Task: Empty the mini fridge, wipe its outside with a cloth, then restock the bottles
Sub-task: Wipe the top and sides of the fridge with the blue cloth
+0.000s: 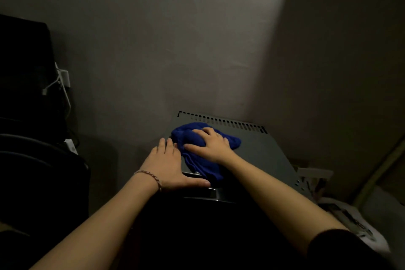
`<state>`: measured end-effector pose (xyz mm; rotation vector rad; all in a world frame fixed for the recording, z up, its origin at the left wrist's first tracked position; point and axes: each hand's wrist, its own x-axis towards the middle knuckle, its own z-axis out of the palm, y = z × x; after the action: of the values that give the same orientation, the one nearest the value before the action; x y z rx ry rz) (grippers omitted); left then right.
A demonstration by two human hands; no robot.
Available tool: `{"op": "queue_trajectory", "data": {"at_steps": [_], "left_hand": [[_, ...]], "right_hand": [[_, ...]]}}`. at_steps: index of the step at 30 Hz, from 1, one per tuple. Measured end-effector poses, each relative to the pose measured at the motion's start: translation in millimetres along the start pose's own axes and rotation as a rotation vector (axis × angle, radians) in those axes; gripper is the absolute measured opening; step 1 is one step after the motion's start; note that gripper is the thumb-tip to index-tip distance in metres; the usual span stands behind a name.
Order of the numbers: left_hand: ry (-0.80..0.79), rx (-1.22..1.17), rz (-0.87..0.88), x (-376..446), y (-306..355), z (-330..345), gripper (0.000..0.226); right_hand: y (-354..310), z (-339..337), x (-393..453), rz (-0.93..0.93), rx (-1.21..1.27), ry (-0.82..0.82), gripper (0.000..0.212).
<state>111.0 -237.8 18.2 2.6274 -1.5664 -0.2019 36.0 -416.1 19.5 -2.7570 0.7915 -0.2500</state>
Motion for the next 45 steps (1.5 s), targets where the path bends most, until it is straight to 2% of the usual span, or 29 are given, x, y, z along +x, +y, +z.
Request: {"op": "queue_trajectory", "data": {"at_steps": [4,12,17,22,25,28,33,39,45], "left_hand": [[-0.035,0.017,-0.005,-1,0,-2,0.159],[-0.005,-0.053,-0.093,-6,4,-5,0.168],[-0.028,-0.149,-0.116,-15,-3,-3,0.165],[-0.108,-0.322,-0.147,-42,-41,-4,0.159],[-0.138,-0.442,-0.177,-54,-74,8,0.155],[-0.228,-0.434,-0.132,-59,-86,29,0.157],[-0.036,-0.68,-0.011,-47,-75,40,0.127],[-0.095,-1.126,0.097,-47,-70,54,0.109],[-0.071,-1.221,0.135,-49,-65,55,0.1]], "right_hand": [[5,-2,26,0.049,0.003,0.009,0.077],[85,-27,23,0.276,0.01,0.045,0.074],[77,-28,-24,0.169,0.006,0.01,0.072],[26,-18,-72,-0.032,-0.013,-0.079,0.08],[-11,-9,-68,-0.065,-0.005,-0.085,0.076],[-47,5,-46,-0.092,-0.005,-0.097,0.077],[-72,17,-14,-0.116,0.028,-0.075,0.078],[-61,10,3,-0.075,0.051,-0.055,0.071],[-30,5,10,0.037,0.043,-0.029,0.076]]}}
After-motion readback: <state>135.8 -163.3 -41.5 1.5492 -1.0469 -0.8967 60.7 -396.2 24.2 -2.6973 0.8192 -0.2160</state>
